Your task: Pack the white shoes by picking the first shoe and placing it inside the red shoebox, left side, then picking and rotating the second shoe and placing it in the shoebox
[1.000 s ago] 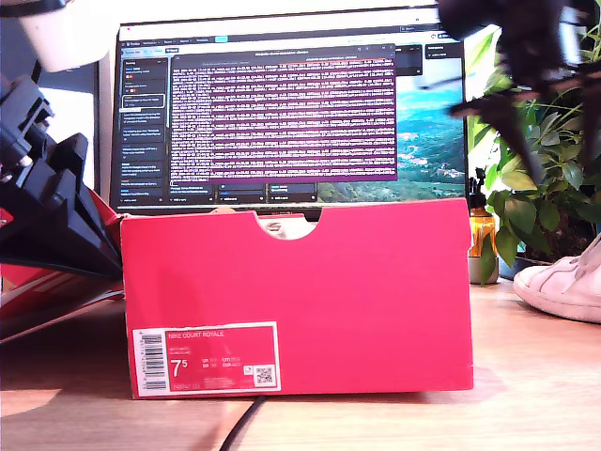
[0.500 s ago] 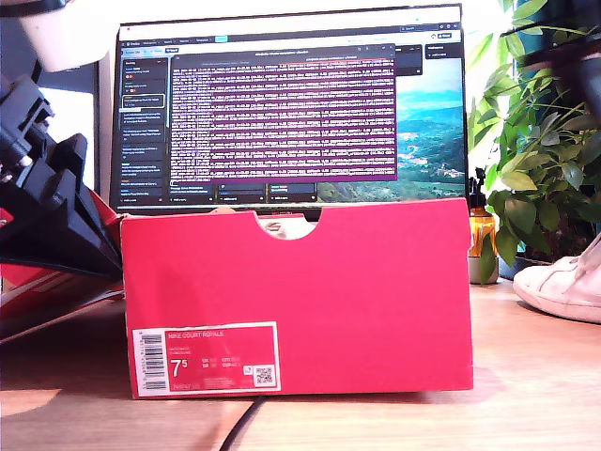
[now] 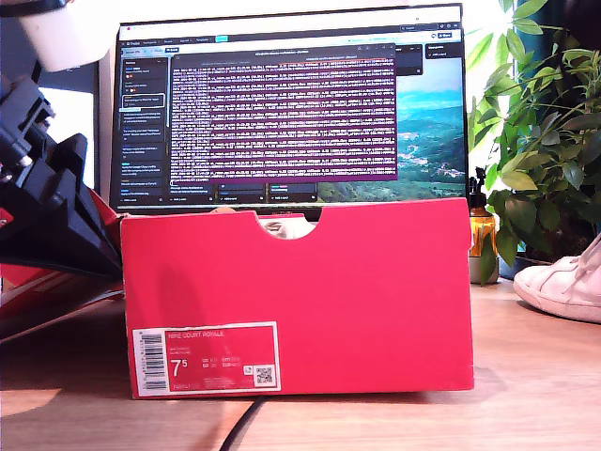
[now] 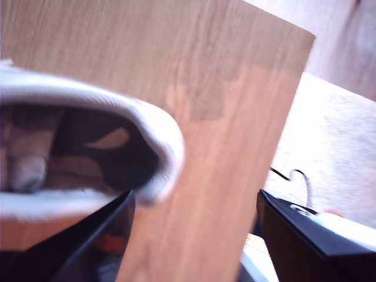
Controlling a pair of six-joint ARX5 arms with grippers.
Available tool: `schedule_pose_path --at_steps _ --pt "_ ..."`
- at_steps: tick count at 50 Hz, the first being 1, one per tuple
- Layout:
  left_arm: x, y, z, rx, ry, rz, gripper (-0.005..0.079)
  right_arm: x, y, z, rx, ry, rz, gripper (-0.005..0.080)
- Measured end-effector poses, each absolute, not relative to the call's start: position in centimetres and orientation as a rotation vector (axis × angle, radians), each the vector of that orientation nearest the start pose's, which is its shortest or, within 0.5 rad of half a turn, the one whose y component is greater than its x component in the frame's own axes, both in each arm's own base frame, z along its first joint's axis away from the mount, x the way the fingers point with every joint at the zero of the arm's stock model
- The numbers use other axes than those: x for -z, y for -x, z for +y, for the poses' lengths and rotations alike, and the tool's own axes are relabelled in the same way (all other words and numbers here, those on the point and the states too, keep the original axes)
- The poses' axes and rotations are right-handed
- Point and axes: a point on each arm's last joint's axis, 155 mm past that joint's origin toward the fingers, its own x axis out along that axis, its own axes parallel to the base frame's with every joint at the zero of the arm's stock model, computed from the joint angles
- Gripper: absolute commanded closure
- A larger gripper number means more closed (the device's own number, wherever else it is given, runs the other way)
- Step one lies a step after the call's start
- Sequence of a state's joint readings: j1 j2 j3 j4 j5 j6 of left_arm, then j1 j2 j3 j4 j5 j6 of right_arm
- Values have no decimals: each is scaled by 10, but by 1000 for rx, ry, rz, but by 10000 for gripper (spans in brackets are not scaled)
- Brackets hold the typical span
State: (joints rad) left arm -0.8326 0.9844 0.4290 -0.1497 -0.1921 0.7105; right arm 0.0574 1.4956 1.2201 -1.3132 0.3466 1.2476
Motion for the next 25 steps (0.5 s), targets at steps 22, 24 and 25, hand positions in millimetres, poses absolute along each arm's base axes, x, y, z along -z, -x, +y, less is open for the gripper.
schedule_pose_path --at_steps 22,24,25 --pt "-84 -230 -200 825 -1014 388 762 -84 -257 -60 1128 -754 1124 148" --pt "-84 -230 -200 826 -1014 389 761 -77 -255 -60 1127 -763 1133 150" --pt "-84 -230 -200 826 -1014 388 761 -74 -254 -60 1129 -768 1136 156"
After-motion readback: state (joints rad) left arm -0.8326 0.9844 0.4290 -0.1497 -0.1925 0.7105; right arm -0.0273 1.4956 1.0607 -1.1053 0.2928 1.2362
